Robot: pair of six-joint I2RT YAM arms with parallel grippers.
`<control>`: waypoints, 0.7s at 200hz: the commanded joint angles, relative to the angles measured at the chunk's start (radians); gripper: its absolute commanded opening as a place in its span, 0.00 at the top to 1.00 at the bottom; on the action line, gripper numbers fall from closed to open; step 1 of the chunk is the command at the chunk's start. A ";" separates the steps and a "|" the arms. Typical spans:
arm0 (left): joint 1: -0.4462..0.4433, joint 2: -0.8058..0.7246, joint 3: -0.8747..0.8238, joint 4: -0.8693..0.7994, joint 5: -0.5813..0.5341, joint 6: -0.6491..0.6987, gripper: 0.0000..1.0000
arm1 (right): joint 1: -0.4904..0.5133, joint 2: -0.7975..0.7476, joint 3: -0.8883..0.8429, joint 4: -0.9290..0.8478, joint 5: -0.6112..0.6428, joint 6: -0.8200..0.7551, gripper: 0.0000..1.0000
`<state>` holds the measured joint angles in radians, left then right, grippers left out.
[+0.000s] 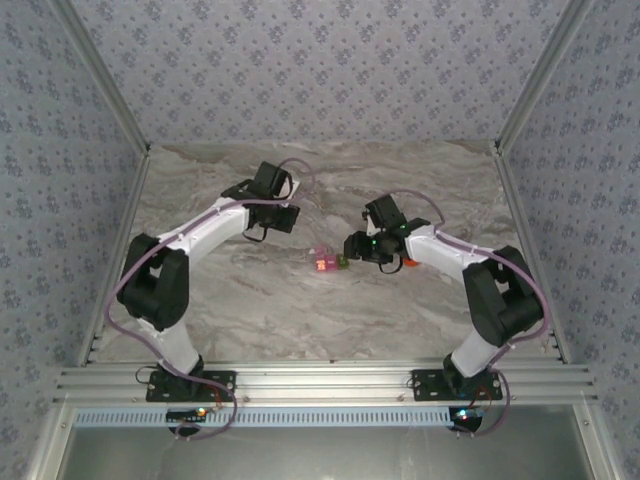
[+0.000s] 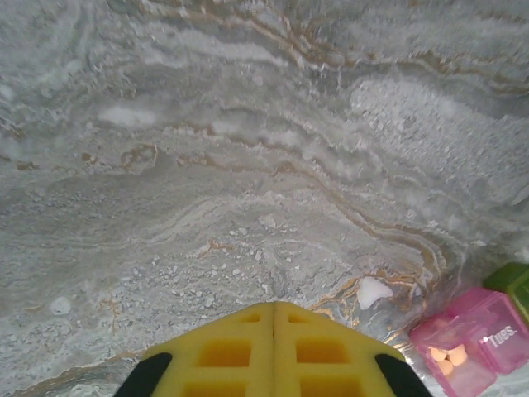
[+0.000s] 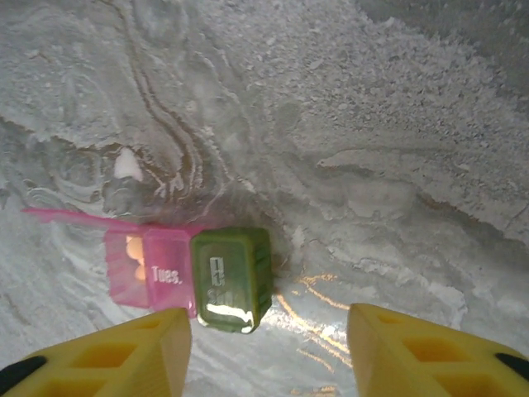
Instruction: Sort the pills into containers
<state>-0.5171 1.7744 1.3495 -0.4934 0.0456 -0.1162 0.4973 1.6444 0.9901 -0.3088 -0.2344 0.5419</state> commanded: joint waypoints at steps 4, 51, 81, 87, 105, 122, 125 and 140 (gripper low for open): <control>-0.010 0.039 0.062 -0.052 0.030 0.001 1.00 | -0.004 0.035 0.031 0.029 -0.033 -0.014 0.51; -0.045 0.095 0.104 -0.068 0.029 0.025 1.00 | -0.004 0.071 0.034 0.046 -0.045 -0.022 0.55; -0.065 0.124 0.122 -0.078 0.036 0.025 1.00 | 0.007 0.082 0.039 0.049 -0.047 -0.024 0.57; -0.068 0.127 0.123 -0.078 0.036 0.024 1.00 | 0.008 0.084 0.041 0.049 -0.049 -0.024 0.58; -0.079 0.136 0.129 -0.079 0.039 0.023 1.00 | 0.014 0.089 0.045 0.048 -0.049 -0.027 0.59; -0.087 0.141 0.131 -0.078 0.051 0.022 1.00 | 0.017 0.097 0.049 0.046 -0.050 -0.028 0.62; -0.088 0.143 0.130 -0.079 0.053 0.022 1.00 | 0.019 0.099 0.049 0.046 -0.051 -0.028 0.62; -0.093 0.146 0.129 -0.079 0.059 0.021 1.00 | 0.023 0.104 0.051 0.045 -0.051 -0.029 0.62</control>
<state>-0.5987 1.9079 1.4410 -0.5507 0.0757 -0.1131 0.5102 1.7260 1.0111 -0.2577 -0.2714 0.5308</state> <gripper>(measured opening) 0.042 0.380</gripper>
